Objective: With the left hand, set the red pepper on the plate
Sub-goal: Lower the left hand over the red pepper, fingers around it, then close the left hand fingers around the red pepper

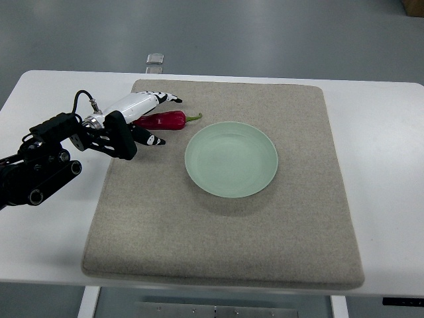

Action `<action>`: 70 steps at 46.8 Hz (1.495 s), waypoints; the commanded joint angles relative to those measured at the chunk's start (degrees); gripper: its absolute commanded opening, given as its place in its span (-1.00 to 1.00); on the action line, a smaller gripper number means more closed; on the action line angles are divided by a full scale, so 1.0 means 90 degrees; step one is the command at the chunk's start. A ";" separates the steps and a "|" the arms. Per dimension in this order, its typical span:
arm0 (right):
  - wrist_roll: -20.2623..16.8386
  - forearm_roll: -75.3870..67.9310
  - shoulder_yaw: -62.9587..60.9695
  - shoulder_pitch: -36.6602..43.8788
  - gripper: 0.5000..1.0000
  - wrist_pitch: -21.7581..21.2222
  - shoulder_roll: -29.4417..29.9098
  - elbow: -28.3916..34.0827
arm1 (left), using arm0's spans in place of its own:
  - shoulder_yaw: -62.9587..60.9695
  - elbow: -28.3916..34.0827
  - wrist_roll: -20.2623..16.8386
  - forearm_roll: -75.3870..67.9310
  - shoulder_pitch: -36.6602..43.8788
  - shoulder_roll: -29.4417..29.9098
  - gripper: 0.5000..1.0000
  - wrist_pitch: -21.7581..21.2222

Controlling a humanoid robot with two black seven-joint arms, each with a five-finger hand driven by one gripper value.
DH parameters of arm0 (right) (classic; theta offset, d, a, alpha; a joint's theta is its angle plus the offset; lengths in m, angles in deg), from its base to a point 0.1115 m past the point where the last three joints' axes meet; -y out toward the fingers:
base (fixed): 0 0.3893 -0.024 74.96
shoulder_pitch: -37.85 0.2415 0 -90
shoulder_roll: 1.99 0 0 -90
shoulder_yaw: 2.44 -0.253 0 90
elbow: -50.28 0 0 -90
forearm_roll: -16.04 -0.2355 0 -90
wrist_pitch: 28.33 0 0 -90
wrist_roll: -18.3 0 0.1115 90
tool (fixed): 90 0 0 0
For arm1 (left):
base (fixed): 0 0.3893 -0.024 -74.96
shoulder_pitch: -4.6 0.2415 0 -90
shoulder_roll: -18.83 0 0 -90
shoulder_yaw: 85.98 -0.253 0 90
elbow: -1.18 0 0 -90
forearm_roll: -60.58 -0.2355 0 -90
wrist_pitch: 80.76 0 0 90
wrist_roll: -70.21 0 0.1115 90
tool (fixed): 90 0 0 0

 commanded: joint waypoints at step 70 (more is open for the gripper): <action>0.0000 0.0002 0.0000 0.0000 0.71 0.0005 0.0000 0.0000 | -0.0088 0.0478 0.0016 -0.0040 -0.0174 -0.0267 -0.63 -0.0009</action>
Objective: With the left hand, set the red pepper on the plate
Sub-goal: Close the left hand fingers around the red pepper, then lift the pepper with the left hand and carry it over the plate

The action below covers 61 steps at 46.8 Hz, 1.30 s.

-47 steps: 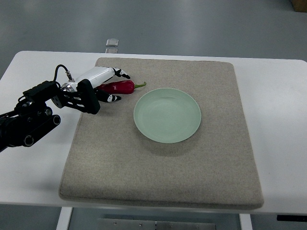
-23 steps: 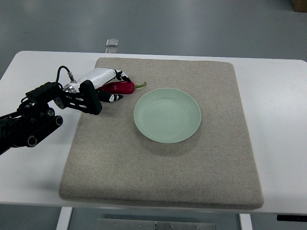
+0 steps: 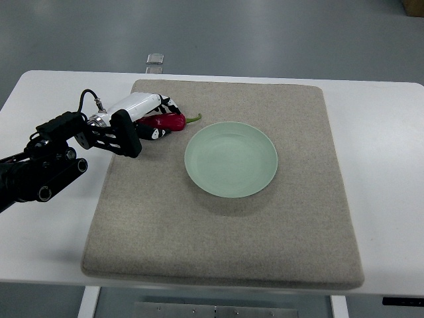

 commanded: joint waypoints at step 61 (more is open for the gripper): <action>0.0000 0.0000 0.0000 0.0000 0.71 -0.0004 0.0000 0.0001 | -0.0010 -0.0479 -0.0053 0.0128 -0.0107 0.0013 -1.00 -0.0624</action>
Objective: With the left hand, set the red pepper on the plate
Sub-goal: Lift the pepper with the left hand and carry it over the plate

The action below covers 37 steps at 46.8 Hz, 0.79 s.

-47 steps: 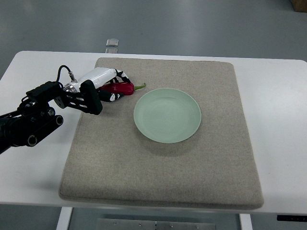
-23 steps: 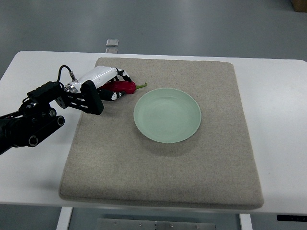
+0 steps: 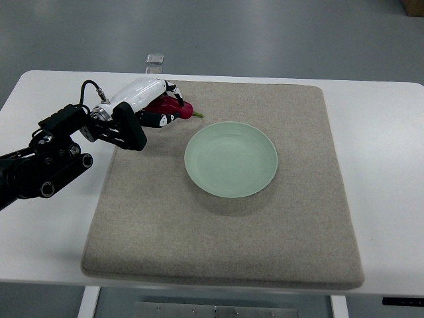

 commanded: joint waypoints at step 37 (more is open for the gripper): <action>0.0000 0.0004 0.0000 0.0000 0.71 0.0003 0.0000 0.0000 | -0.0021 -0.1614 -0.0197 0.0021 0.0098 -0.0032 -1.00 -0.0399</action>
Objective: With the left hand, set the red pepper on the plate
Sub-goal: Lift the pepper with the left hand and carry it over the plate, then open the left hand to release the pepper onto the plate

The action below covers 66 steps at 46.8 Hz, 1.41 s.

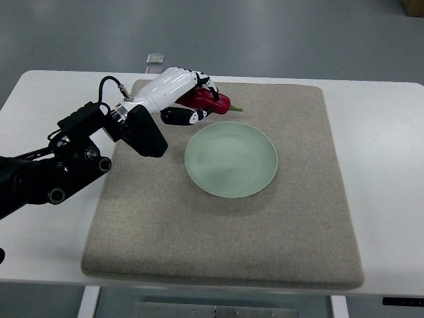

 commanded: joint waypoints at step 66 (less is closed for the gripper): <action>-0.0001 0.0002 0.0000 0.0000 0.71 -0.0005 0.0000 0.0000 | -0.0392 -0.0529 -0.0010 0.0049 0.0518 -0.0339 -1.00 0.0225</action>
